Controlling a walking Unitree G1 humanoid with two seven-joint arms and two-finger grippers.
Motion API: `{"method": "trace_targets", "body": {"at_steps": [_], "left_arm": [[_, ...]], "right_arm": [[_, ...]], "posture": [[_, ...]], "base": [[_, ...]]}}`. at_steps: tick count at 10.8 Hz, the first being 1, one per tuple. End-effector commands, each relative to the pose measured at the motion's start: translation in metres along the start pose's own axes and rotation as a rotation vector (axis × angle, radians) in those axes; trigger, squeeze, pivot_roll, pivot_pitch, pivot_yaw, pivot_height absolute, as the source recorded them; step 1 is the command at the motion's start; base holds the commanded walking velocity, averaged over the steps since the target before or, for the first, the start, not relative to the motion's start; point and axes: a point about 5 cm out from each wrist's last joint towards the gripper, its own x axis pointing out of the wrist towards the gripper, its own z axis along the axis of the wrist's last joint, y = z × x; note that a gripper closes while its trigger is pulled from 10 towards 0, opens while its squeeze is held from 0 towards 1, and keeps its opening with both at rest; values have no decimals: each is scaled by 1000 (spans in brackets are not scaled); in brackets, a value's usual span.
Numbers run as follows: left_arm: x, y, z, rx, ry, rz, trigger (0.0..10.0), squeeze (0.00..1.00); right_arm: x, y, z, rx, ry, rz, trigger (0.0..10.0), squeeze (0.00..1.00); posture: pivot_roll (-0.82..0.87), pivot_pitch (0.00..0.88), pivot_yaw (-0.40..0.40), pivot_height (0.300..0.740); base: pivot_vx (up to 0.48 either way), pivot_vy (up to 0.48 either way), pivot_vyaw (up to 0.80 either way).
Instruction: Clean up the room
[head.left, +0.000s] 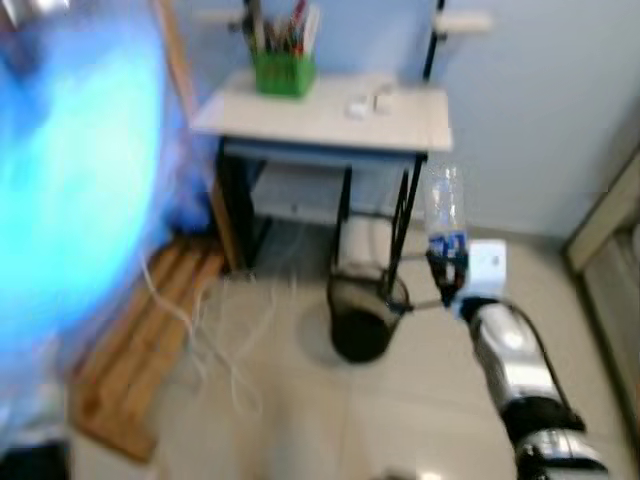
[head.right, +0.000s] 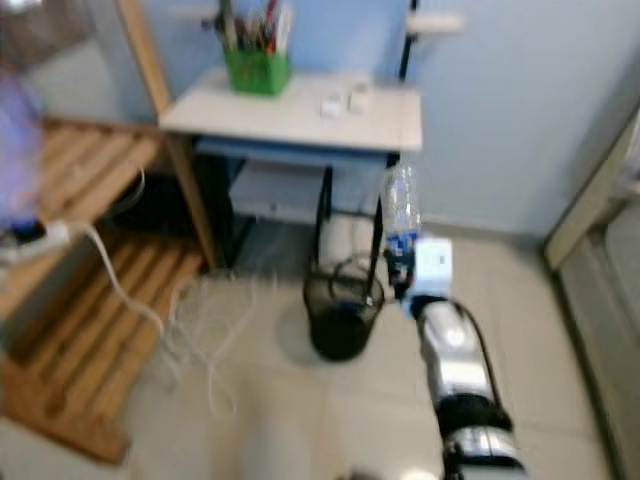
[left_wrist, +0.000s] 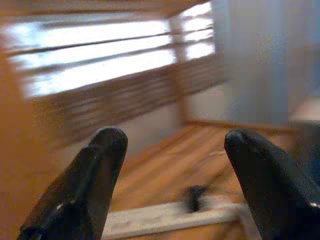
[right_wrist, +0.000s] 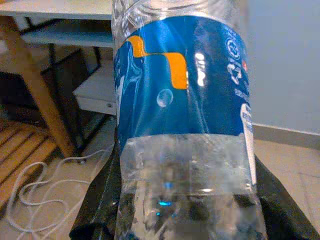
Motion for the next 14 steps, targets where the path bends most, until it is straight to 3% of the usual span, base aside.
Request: {"method": "trace_targets", "body": {"at_steps": [1,2,3,4,5,6,7,8,10,11,13,14], "left_arm": [[14,33,12,-1,-42,165,10000,0],[34,69,40,-11,-107,301,10000,0],[48,88,97,-92,-251,371,10000,0],[48,80,160,-170,-433,324,10000,0],[50,61,186,-200,-489,214,10000,0],[59,47,185,-228,-442,107,10000,0],[75,49,150,-255,-263,90,10000,0],[82,47,113,-278,-88,93,10000,0],[72,18,153,-283,-175,47,10000,0],[68,6,140,-282,-111,-11,10000,0],[45,-17,140,-379,-197,-169,10000,0],[38,-38,124,-322,-90,-242,10000,0]], "right_arm": [[3,4,8,-2,-39,16,10000,0],[4,6,8,-3,-37,23,10000,0],[5,8,7,-5,-35,29,10000,0],[6,7,8,-3,-41,28,10000,0],[6,7,9,-2,-45,24,10000,0],[6,8,8,1,-45,21,10000,0],[6,11,6,9,-47,17,10000,0],[4,11,2,16,-40,7,10000,0],[2,15,-2,11,-32,21,10000,0],[3,17,-2,14,-31,29,10000,0],[3,15,-1,7,-32,32,10000,0],[1,15,-2,0,-32,38,10000,0]], "posture": [[13,0,34,731],[23,0,25,731],[25,0,25,731],[24,0,27,731],[25,0,34,731],[24,0,41,731],[25,0,47,731],[15,0,54,731],[30,0,48,731],[29,0,51,731],[27,0,43,731],[20,0,42,731]], "base": [[0,0,0],[0,0,0],[0,0,0],[0,0,0],[0,0,0],[0,0,0],[0,0,0],[0,0,0],[0,0,0],[0,0,0],[0,0,0],[0,0,0]]}}
